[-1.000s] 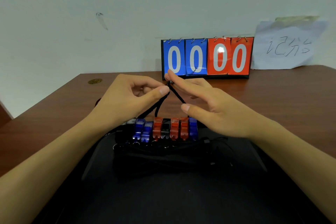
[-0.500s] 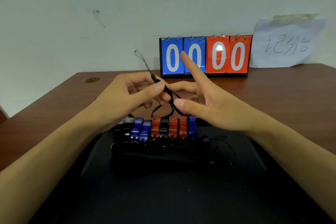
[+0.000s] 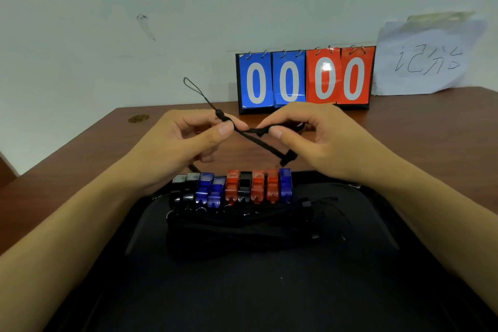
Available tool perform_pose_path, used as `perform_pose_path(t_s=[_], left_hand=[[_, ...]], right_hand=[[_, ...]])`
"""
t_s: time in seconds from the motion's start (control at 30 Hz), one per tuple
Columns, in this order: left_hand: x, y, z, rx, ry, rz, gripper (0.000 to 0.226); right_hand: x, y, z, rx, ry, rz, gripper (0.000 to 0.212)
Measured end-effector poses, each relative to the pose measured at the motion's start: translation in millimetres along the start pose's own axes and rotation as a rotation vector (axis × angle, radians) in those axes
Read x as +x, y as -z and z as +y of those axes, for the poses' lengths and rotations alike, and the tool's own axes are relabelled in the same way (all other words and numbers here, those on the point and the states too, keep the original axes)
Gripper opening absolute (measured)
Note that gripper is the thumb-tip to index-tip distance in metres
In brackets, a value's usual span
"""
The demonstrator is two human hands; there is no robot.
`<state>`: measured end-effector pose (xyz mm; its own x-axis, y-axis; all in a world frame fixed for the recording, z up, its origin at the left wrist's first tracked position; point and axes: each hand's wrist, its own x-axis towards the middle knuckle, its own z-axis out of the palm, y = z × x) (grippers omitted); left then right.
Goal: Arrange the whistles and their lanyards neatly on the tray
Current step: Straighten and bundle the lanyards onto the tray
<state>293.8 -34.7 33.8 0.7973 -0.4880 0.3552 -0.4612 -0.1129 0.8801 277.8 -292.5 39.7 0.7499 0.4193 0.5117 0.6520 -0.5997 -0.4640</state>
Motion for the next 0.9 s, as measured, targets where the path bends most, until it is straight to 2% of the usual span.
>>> perform_pose_path(t_s=[0.23, 0.4, 0.57, 0.7, 0.9], left_hand=[[-1, 27, -13, -0.154, 0.03, 0.085, 0.04], [-4, 35, -12, -0.236, 0.049, 0.167, 0.021], [-7, 41, -8, -0.431, 0.013, 0.139, 0.02], [-7, 41, -13, -0.332, 0.051, 0.096, 0.026], [-2, 36, -17, -0.184, 0.134, 0.203, 0.027]], right_hand=[[-2, 6, 16, 0.001, -0.106, 0.094, 0.014], [-2, 4, 21, -0.02, -0.16, 0.1, 0.015], [-3, 7, 30, 0.037, -0.215, 0.156, 0.016], [-4, 10, 33, 0.031, -0.219, 0.179, 0.018], [-5, 11, 30, 0.065, -0.231, 0.098, 0.028]])
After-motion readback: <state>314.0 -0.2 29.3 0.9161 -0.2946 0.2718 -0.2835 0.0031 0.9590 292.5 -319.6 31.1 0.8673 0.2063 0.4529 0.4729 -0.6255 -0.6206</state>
